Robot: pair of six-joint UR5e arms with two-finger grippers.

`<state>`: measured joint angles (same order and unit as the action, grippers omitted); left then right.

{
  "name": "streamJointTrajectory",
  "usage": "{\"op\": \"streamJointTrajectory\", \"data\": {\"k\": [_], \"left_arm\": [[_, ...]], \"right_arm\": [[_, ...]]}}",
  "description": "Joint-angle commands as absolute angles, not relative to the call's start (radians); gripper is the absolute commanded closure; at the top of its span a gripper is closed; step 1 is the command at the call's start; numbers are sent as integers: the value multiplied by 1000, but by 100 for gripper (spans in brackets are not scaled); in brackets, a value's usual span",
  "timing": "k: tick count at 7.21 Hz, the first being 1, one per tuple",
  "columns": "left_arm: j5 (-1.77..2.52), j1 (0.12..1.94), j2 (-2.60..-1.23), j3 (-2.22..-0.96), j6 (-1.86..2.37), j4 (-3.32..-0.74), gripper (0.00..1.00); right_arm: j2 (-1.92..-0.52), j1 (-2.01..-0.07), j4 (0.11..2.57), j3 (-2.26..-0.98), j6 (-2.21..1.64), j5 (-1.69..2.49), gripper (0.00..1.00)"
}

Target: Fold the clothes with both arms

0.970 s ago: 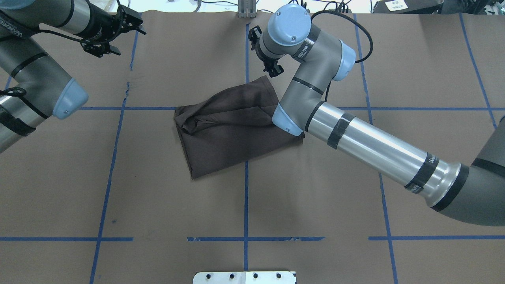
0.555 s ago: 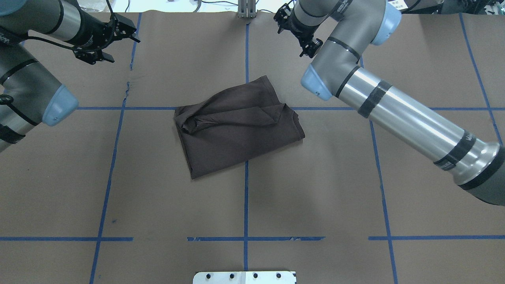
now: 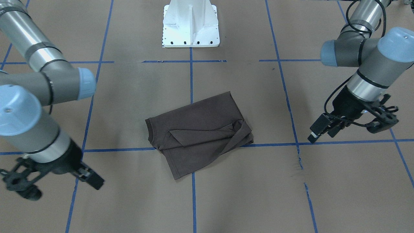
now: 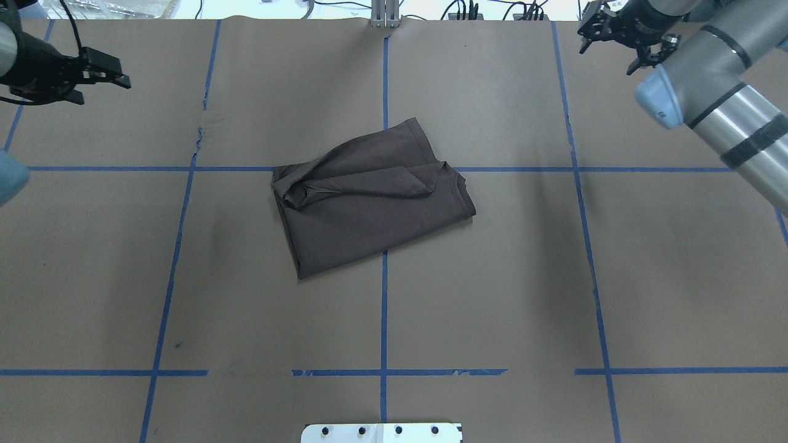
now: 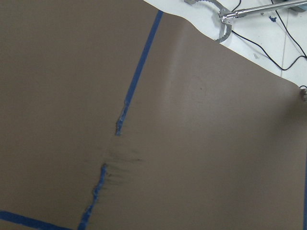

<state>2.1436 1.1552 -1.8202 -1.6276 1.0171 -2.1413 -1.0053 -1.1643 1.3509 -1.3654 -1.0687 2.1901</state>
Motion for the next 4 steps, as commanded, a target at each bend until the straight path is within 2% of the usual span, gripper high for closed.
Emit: {"op": "streamJointTrajectory", "data": {"k": [1,3,4], "left_arm": [[2205,1295,-1673,-1632,597,-2141,0],[2209,1395,-1589,-1631,224,-2093,0],[2210,1460,-1573,-1634,11,-1978,0]], "right_arm": [[-1199,-1332,1353,-1402,-596,2306,0],[-1390,-1441,1389,-1437,-152,2318,0],[-1446,-1480,1461,-1483,-30,2322,0]]}}
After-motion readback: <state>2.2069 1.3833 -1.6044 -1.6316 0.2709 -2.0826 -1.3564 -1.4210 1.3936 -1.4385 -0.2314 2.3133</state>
